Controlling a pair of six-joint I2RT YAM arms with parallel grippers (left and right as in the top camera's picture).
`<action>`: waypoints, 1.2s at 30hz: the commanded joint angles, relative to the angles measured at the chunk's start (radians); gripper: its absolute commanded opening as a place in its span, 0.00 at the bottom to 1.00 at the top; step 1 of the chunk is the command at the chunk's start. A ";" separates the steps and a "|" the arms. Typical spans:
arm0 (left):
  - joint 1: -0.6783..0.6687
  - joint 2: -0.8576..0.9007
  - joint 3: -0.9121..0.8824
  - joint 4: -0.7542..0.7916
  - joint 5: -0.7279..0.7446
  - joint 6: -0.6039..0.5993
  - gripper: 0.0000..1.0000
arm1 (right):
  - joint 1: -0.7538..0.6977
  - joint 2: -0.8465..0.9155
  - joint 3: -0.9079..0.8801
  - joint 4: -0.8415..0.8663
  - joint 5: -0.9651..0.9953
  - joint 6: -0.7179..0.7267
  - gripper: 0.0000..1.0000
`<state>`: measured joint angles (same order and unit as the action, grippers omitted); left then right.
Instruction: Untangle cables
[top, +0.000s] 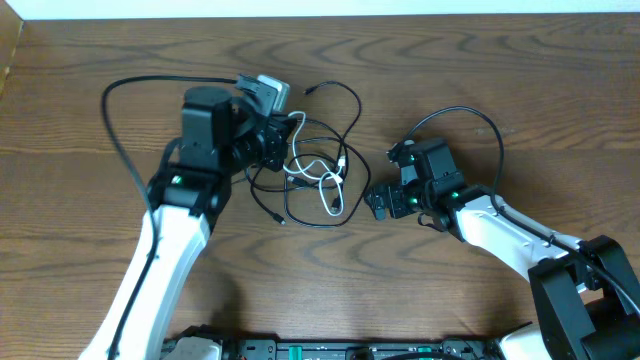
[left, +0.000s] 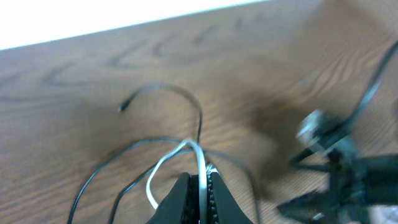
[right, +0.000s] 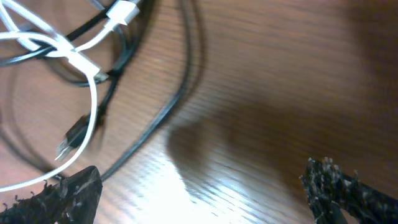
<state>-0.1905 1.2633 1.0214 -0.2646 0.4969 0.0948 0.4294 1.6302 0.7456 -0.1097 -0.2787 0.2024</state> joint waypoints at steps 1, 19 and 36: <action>0.004 -0.098 0.006 0.001 0.065 -0.079 0.08 | 0.001 0.008 -0.003 0.014 -0.177 -0.128 0.99; 0.004 -0.220 0.005 -0.132 0.053 -0.097 0.08 | -0.029 0.008 -0.003 0.298 -0.571 -0.233 0.99; 0.004 -0.217 0.005 -0.146 0.103 -0.284 0.08 | -0.010 0.008 -0.002 0.832 -0.669 -0.023 0.99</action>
<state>-0.1905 1.0439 1.0218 -0.4126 0.5785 -0.1013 0.4076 1.6302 0.7410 0.6964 -0.9287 0.1326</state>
